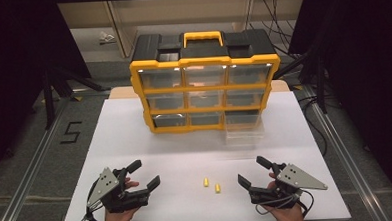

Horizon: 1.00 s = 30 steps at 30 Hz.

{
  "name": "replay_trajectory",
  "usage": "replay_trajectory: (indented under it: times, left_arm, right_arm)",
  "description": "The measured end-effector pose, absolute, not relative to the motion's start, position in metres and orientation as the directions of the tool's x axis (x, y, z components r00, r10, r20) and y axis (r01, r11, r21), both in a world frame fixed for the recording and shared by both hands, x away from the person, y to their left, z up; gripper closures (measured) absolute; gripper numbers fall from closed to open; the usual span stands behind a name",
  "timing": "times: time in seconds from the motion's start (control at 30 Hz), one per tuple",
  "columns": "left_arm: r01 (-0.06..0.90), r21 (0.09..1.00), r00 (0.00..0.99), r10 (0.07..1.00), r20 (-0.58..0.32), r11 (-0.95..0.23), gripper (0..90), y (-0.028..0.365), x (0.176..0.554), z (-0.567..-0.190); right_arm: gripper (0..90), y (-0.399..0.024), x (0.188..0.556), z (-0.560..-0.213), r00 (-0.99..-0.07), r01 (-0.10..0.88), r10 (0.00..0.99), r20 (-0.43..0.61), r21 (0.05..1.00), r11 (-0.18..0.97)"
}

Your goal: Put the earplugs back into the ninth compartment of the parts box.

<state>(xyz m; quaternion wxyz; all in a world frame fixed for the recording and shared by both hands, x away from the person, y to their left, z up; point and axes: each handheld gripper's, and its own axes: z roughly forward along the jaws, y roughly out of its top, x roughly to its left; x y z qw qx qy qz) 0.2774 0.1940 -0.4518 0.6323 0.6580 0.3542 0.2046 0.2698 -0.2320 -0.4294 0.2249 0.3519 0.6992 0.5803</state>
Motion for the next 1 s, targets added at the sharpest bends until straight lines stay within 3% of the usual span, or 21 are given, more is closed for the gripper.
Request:
replay_trajectory:
  times: [0.7, 1.0]
  left_arm:
    - [0.208, 0.977, 0.662, 0.728, -0.176, 0.047, 15.4, 0.194, 0.277, -0.452]
    - [0.211, 0.976, 0.657, 0.733, -0.179, 0.049, 15.4, 0.194, 0.278, -0.453]
  right_arm:
    - [19.7, -0.223, 0.279, -0.432, -0.646, 0.293, 0.759, 0.084, 0.945, 0.145]
    - [19.9, -0.208, 0.284, -0.436, -0.691, 0.351, 0.721, 0.061, 0.899, 0.26]
